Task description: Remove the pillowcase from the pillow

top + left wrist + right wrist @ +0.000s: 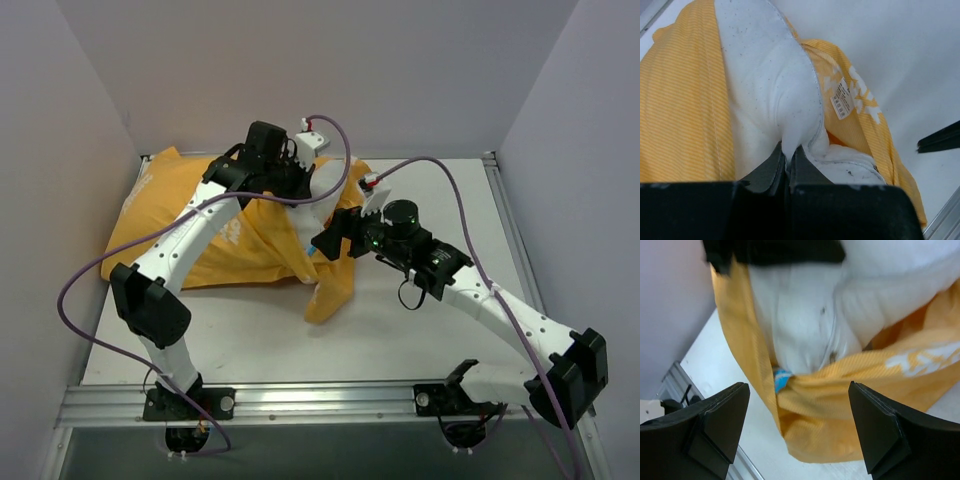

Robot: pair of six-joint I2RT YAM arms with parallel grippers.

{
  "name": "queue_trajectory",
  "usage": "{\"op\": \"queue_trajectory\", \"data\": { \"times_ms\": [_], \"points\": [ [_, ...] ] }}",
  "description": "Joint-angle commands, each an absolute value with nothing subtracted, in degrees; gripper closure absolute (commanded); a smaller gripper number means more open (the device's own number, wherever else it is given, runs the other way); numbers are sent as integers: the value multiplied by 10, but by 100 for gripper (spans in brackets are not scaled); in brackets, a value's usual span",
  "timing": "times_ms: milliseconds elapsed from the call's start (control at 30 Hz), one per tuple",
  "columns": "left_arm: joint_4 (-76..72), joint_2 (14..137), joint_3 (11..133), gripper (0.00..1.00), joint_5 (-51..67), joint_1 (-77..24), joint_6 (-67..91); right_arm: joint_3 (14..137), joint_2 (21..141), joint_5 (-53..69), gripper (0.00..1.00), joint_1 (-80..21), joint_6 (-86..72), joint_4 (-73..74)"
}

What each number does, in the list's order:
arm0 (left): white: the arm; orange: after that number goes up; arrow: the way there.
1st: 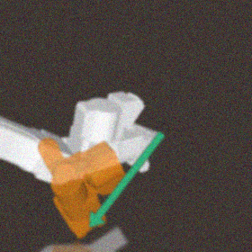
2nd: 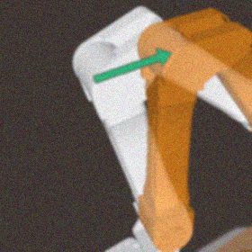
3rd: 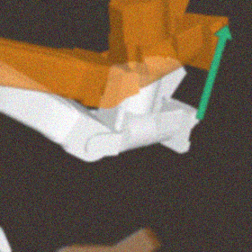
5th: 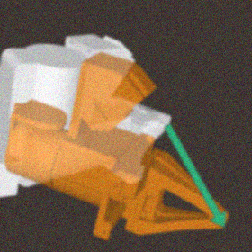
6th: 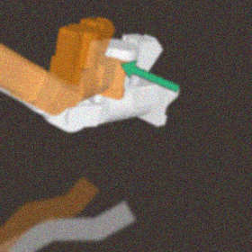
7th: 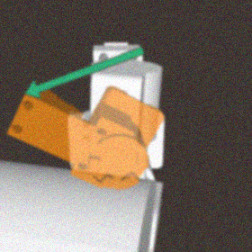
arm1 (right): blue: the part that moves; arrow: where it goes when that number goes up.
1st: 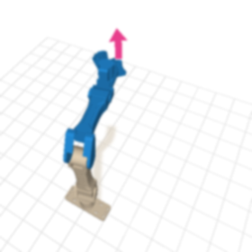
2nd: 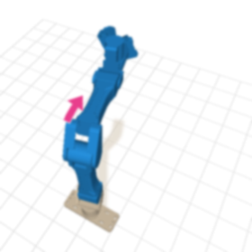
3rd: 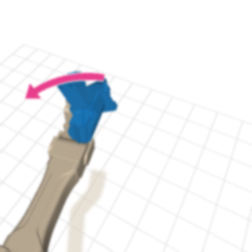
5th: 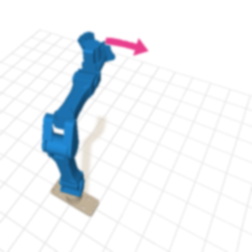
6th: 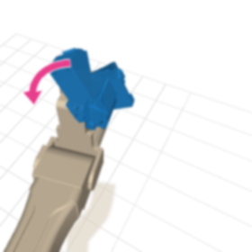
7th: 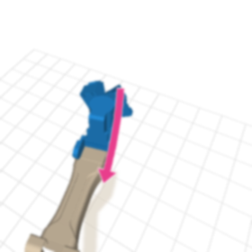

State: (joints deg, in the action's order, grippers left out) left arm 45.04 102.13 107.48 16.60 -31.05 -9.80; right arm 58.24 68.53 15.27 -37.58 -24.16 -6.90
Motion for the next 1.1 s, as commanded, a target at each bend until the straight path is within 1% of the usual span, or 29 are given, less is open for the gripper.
{"op": "queue_trajectory", "data": {
  "times_ms": [0, 67, 133, 167, 200, 267, 300, 333, 433, 567, 633, 700, 833, 900, 933, 967, 1033, 1067],
  "points": [
    [396, 1005, 1139, 98, 149, -312, -78, 549, 702, 94, 17, -409, -264, -95],
    [394, 1009, 1148, 98, 138, -312, -69, 533, 715, 84, 18, -425, -280, -104],
    [393, 1018, 1173, 98, 118, -309, -57, 512, 729, 68, 23, -434, -291, -115],
    [393, 1021, 1186, 98, 113, -309, -53, 503, 733, 65, 44, -438, -304, -120],
    [396, 1026, 1202, 98, 107, -307, -49, 492, 736, 66, 58, -442, -311, -141],
    [402, 1036, 1252, 98, 92, -305, -38, 460, 743, 75, 82, -446, -326, -166],
    [404, 1039, 1267, 98, 89, -304, -35, 451, 744, 79, 100, -447, -337, -185],
    [404, 1041, 1293, 98, 89, -301, -30, 444, 748, 87, 100, -449, -343, -194],
    [406, 1041, 1318, 98, 90, -298, -19, 415, 762, 92, 100, -449, -355, -232],
    [408, 1040, 1362, 98, 127, -279, 16, 398, 806, 123, 100, -448, -359, -266],
    [412, 1035, 1376, 98, 142, -270, 27, 375, 831, 132, 100, -444, -371, -321],
    [424, 1029, 1390, 98, 153, -267, 27, 367, 852, 150, 100, -418, -379, -365],
    [429, 1011, 1396, 98, 202, -251, 61, 403, 944, 185, 100, -373, -362, -381],
    [427, 1005, 1385, 98, 207, -250, 60, 432, 964, 183, 100, -368, -327, -340],
    [426, 998, 1360, 98, 202, -250, 56, 450, 964, 177, 100, -368, -314, -318],
    [427, 997, 1342, 98, 200, -249, 55, 475, 955, 171, 91, -368, -301, -295],
    [418, 991, 1304, 98, 194, -249, 52, 488, 899, 142, 70, -369, -271, -238],
    [411, 991, 1267, 98, 194, -250, 52, 497, 876, 129, 57, -370, -261, -216]
  ]
}}
